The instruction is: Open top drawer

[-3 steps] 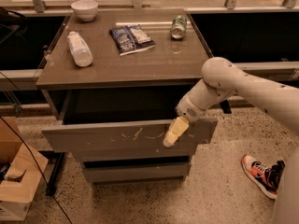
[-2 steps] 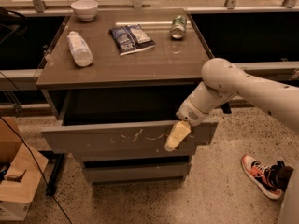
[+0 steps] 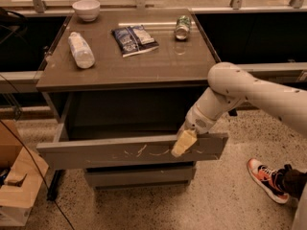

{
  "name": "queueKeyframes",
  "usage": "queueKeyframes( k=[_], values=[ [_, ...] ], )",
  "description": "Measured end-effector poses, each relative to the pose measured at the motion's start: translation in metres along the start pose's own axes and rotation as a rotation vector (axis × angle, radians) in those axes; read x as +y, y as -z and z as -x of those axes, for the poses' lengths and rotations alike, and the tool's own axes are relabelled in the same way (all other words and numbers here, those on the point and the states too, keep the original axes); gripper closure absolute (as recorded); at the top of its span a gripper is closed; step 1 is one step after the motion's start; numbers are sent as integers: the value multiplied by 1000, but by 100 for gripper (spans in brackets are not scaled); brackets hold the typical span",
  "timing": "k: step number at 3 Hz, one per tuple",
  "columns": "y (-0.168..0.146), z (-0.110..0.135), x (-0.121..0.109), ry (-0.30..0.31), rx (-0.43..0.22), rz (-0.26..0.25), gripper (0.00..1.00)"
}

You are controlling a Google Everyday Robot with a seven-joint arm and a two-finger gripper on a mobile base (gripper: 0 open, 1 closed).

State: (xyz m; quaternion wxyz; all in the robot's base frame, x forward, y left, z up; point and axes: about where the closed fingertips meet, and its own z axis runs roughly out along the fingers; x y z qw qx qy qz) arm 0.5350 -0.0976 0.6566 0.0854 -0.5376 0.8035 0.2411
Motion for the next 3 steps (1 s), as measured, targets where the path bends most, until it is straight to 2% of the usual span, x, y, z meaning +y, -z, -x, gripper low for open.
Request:
queueKeyframes(
  k=[1, 2, 3],
  values=[
    [-6, -18, 30, -41, 28, 51, 13],
    [-9, -25, 42, -60, 41, 75, 0],
    [-14, -41, 64, -127, 53, 112, 0]
  ],
)
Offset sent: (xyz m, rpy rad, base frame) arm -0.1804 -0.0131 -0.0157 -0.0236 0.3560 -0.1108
